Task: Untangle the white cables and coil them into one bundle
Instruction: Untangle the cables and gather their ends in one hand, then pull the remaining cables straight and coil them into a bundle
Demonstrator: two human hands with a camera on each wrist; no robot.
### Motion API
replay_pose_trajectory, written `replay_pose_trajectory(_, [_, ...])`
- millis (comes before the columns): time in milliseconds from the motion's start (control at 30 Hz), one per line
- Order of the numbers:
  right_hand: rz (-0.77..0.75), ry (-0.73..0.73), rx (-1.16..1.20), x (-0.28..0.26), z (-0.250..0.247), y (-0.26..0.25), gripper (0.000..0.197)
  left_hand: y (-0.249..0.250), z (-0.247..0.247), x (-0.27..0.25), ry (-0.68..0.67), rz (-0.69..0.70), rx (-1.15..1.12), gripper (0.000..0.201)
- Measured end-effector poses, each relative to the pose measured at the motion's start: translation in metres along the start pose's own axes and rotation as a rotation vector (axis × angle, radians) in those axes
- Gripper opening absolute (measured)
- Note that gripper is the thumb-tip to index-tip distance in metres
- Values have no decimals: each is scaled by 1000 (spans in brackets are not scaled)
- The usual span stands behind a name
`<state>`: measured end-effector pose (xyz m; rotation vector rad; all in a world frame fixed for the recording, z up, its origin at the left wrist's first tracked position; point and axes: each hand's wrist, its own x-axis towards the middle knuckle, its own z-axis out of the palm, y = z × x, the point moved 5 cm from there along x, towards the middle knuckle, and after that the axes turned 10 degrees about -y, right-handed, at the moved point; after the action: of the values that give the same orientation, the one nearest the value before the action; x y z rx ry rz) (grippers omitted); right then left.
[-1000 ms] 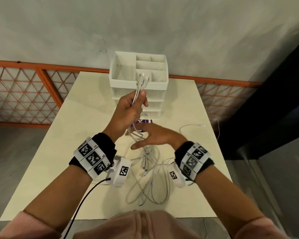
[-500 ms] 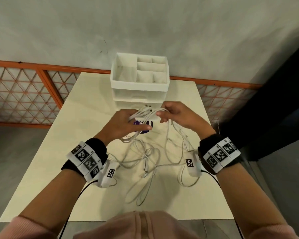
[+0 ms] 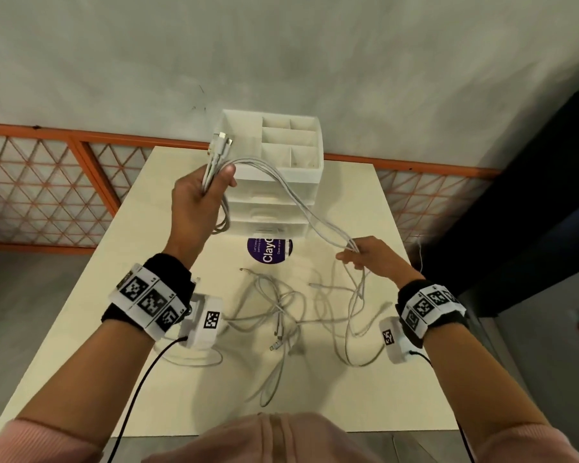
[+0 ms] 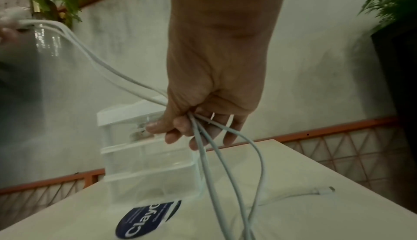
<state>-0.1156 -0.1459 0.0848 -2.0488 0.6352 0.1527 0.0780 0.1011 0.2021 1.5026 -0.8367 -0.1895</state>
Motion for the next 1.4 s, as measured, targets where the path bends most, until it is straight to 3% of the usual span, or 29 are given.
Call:
replay_pose_trajectory(133, [-10,185,-62,-8,-35,-22,29,-31,-3,-6,97,-78,63,31])
replay_pose_trajectory(267, [-145,321,124,-26,-70,-65,31,-65,-10,-12,130,-286,205,33])
replay_pose_trajectory(400, [-141,219,-12,-29,-63,-93,29,-89,-2,-23,-24,-480,402,27])
replay_pose_trajectory(467, [-120,163,-173,-26,-52,-97,31,-88,1,-26,27,-453,396,41])
replay_pose_trajectory(533, [-97,83,-304,-22,-38,-96,27,-72,9,-26,55,-334,303,50])
replay_pose_trajectory(600, [-84,-21,-374,-18,-18,-98,22,-51,31,-27,-108,-200,132,55])
replay_pose_trajectory(700, [-165,-158,-324,-17,9,-112,22,-37,73,-32,-562,-211,-33,70])
replay_pose_trajectory(767, [-208,-189,-227,-19,13,-123,20,-43,88,-33,-679,-225,105,44])
replay_pose_trajectory(833, [-206,-173,-131,-20,6,-121,19,-45,86,-26,-627,-195,218,12])
replay_pose_trajectory(933, [-199,-131,-4,-17,-5,-85,13,-29,69,-9,-454,-89,311,7])
replay_pose_trajectory(1033, [-143,-171,30,-11,9,-38,4,-11,52,6,-261,14,397,16])
replay_pose_trajectory(1133, [-49,-172,-44,-3,26,-2,4,1,48,10,-147,89,383,17])
replay_pose_trajectory(1267, [-4,-130,-105,1,29,25,23,-5,43,11,-65,57,355,14])
replay_pose_trajectory(1400, [-58,77,24,0,22,42,45,-12,37,12,-13,9,351,17])
